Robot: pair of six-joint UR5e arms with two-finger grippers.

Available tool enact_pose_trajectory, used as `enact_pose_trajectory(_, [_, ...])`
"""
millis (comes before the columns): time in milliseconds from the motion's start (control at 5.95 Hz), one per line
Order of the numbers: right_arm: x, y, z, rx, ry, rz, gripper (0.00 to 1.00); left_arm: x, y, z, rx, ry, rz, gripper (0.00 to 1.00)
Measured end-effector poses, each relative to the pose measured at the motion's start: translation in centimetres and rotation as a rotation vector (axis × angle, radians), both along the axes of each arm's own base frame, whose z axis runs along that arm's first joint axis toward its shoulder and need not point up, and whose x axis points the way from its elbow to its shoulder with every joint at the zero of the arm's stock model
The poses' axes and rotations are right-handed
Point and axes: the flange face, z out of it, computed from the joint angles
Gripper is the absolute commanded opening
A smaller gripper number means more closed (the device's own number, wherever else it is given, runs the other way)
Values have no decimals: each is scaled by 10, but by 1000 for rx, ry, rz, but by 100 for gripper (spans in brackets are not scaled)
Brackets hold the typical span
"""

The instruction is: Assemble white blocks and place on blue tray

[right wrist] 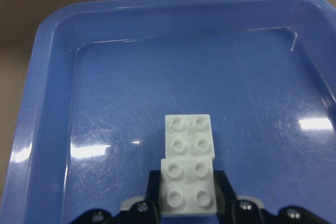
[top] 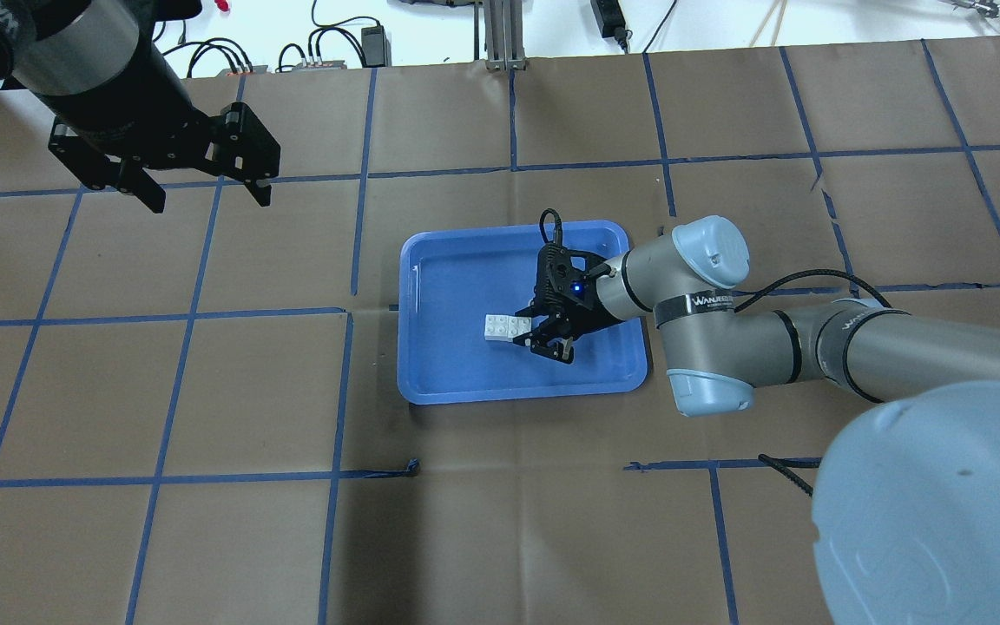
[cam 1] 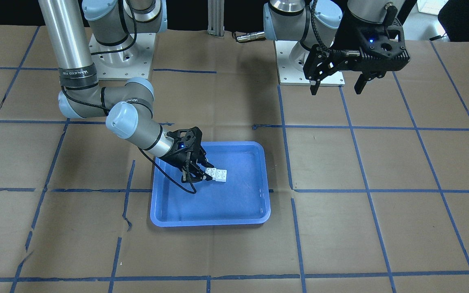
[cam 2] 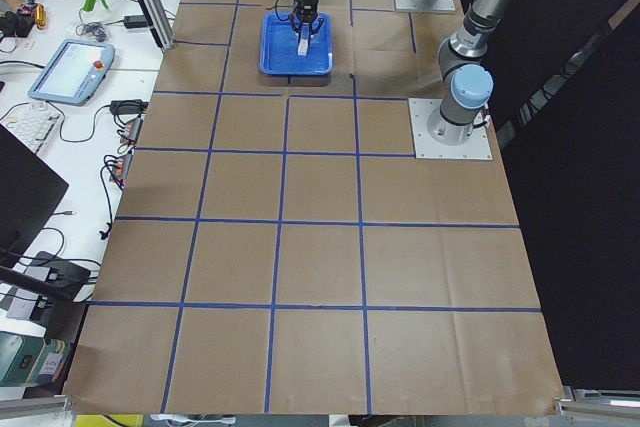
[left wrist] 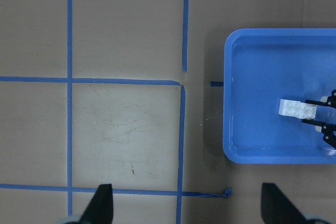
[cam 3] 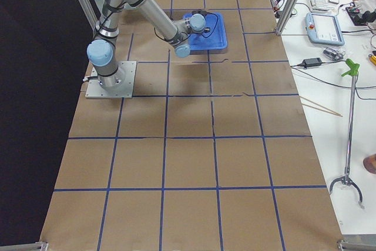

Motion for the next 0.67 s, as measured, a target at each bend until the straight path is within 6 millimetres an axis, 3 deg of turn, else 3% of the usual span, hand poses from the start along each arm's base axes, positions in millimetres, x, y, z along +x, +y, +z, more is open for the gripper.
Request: enact_pose_trajectory(672, [0, -1, 1, -12, -3, -1, 28, 0, 3, 2, -4, -1, 0, 100])
